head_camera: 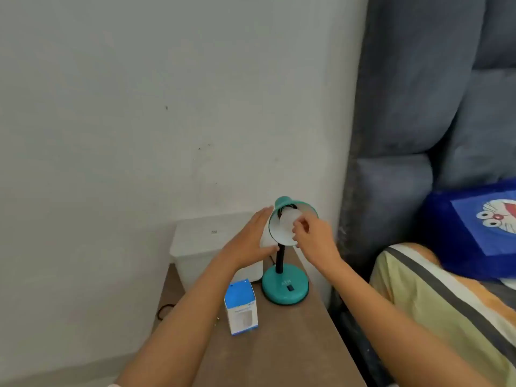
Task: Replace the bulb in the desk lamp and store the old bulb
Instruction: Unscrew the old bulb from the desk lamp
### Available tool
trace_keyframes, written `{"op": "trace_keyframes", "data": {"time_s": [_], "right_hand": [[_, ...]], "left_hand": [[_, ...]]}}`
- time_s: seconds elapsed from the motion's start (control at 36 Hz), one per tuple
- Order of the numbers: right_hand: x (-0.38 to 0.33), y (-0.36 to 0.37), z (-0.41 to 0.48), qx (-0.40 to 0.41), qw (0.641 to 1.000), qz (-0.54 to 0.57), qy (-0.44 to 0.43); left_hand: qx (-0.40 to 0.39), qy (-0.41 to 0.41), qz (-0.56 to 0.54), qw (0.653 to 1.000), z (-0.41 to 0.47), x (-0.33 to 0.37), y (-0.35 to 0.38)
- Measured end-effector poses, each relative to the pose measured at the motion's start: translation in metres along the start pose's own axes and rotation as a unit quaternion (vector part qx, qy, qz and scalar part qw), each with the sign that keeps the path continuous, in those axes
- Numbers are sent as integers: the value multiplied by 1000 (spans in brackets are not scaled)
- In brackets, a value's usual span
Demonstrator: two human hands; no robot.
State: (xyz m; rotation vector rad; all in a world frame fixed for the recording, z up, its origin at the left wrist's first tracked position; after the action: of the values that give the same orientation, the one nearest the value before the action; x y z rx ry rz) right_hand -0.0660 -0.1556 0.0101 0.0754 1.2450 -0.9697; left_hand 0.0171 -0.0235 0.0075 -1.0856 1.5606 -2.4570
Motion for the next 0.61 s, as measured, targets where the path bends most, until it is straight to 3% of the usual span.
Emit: {"op": "trace_keyframes", "data": {"time_s": [0.08, 0.17, 0.22, 0.31, 0.36, 0.42, 0.53, 0.58, 0.61], "right_hand": [[20, 8, 7, -17, 989, 76, 124], [27, 18, 14, -55, 951, 183, 243], [25, 24, 19, -83, 904, 307, 286], [18, 27, 22, -127, 792, 503, 322], [20, 26, 25, -116, 746, 566, 330], [23, 24, 31, -109, 765, 553, 311], [27, 22, 45, -128, 899, 337, 247], [27, 22, 49, -105, 932, 257, 232], [27, 23, 49, -100, 928, 264, 243]], "left_hand": [[2, 9, -22, 1000, 12, -5, 11], [18, 19, -43, 999, 23, -9, 18], [35, 41, -50, 997, 31, -13, 20], [36, 63, -54, 996, 42, -21, 24], [34, 71, -56, 995, 47, -23, 26], [35, 78, -53, 995, 50, -25, 28], [38, 95, -41, 994, 49, -29, 28], [41, 96, -47, 993, 48, -29, 27], [42, 96, -50, 993, 48, -29, 26]]}}
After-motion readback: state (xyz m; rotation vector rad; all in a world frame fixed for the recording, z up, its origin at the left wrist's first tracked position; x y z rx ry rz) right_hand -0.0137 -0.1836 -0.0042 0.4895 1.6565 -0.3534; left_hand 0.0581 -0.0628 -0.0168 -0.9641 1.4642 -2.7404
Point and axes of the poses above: each hand's wrist, its own z-axis towards the middle knuckle, its own y-axis out of the palm, x = y × z, the point moved 3 cm from there along z, towards the middle knuckle, and after that the axes turned 1 degree about z, right-handed, at the moved point
